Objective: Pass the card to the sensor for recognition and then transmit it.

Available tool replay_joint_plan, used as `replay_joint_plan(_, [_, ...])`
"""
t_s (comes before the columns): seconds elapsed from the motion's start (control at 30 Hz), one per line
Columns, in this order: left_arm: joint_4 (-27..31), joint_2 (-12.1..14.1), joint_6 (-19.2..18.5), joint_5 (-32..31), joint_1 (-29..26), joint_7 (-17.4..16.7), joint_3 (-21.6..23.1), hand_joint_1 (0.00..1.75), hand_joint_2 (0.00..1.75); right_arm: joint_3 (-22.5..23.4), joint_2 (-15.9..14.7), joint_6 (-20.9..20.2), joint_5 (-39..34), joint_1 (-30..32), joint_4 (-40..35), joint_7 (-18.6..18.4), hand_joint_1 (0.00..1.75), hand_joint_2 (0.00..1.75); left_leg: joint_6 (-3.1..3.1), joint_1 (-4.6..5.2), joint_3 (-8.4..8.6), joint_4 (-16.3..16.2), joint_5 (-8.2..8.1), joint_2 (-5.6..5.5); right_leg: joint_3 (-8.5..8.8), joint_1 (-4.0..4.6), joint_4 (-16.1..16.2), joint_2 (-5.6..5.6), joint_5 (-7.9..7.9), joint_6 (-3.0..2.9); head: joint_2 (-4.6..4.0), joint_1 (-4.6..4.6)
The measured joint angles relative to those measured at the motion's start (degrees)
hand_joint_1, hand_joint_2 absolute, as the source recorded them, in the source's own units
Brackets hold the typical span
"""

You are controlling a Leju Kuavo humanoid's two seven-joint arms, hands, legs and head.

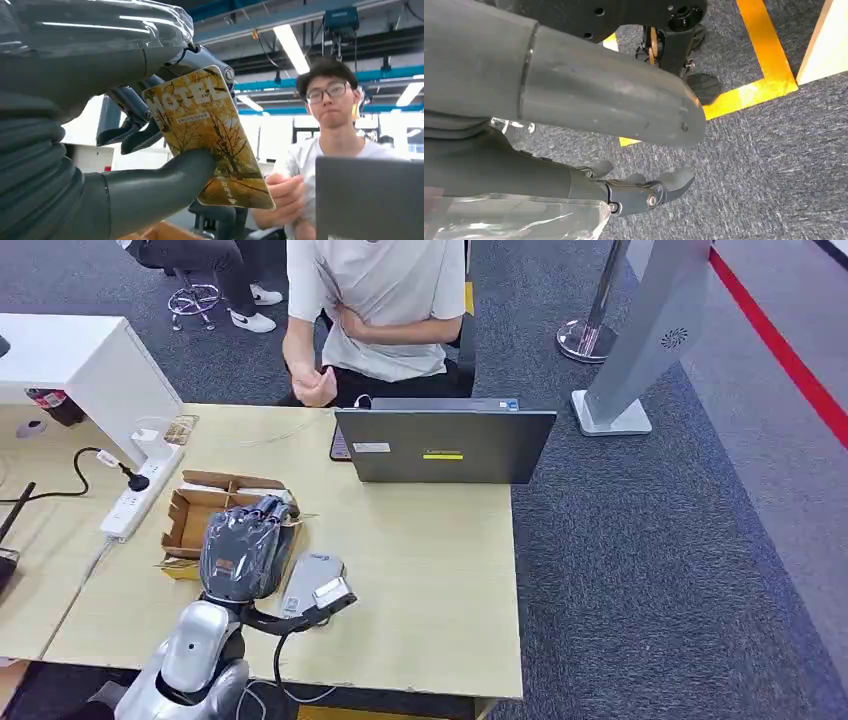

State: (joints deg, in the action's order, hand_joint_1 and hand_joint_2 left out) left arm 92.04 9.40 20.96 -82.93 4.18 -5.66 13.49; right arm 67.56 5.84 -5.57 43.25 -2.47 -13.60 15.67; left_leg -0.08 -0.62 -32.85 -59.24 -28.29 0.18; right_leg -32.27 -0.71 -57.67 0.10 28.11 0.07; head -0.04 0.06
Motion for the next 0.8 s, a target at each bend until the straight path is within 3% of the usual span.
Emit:
replay_joint_plan(0.1, [-0.45, 0.26, -0.61, -0.74, 3.25, -0.81, -2.34, 1.75, 1.75, 0.00, 0.00, 0.00, 0.85, -0.06, 0.02, -0.02, 0.00, 0.00, 0.00, -0.02, -0.01, 0.00, 0.05, -0.01, -0.01, 0.01, -0.01, -0.03, -0.04, -0.06, 0.00, 0.02])
replay_joint_plan(0.3, [-7.95, 2.29, 0.18, -3.06, 13.15, -2.51, -8.31, 1.75, 1.75, -0.02, 0.00, -0.04, 2.56, -0.33, 0.11, -0.20, 0.00, 0.00, -0.13, -0.02, 0.02, 0.00, 0.17, -0.05, -0.02, 0.02, -0.13, -0.05, -0.09, -0.13, 0.00, -0.02])
replay_joint_plan(0.53, [-16.05, 4.20, 0.15, -3.41, 20.94, -3.02, -10.71, 1.75, 1.75, -0.55, 0.00, -0.07, 4.02, -0.61, 0.42, -0.79, 0.00, 0.00, -0.11, -0.01, -0.01, 0.00, 0.20, -0.08, -0.03, 0.01, -0.14, -0.08, -0.09, -0.13, 0.00, -0.06])
replay_joint_plan(0.57, [-16.91, 4.26, 0.15, -3.41, 21.48, -3.04, -10.87, 0.00, 1.75, -0.68, 0.00, -0.07, 4.13, -0.69, 0.50, -0.81, 0.00, 0.00, -0.11, -0.01, -0.01, 0.00, 0.20, -0.07, -0.04, 0.01, -0.14, -0.06, -0.09, -0.13, 0.00, -0.04])
replay_joint_plan(0.67, [-18.49, 4.22, -0.06, -3.41, 22.43, -3.06, -10.97, 0.00, 1.75, -0.72, 0.02, -0.09, 4.20, -0.71, 0.68, -0.94, 0.00, 0.00, -0.11, -0.01, -0.02, 0.00, 0.20, -0.01, -0.07, 0.01, -0.14, -0.02, -0.09, -0.13, 0.00, -0.06])
replay_joint_plan(0.8, [-19.82, 4.20, -3.50, -2.27, 23.18, -2.40, -10.95, 0.00, 1.75, -0.72, 0.09, -0.15, 4.20, -0.83, 0.85, -0.94, 0.00, 0.00, -0.10, 0.00, -0.03, 0.00, 0.19, -0.03, -0.07, 0.01, -0.13, -0.02, -0.09, -0.12, 0.00, -0.06])
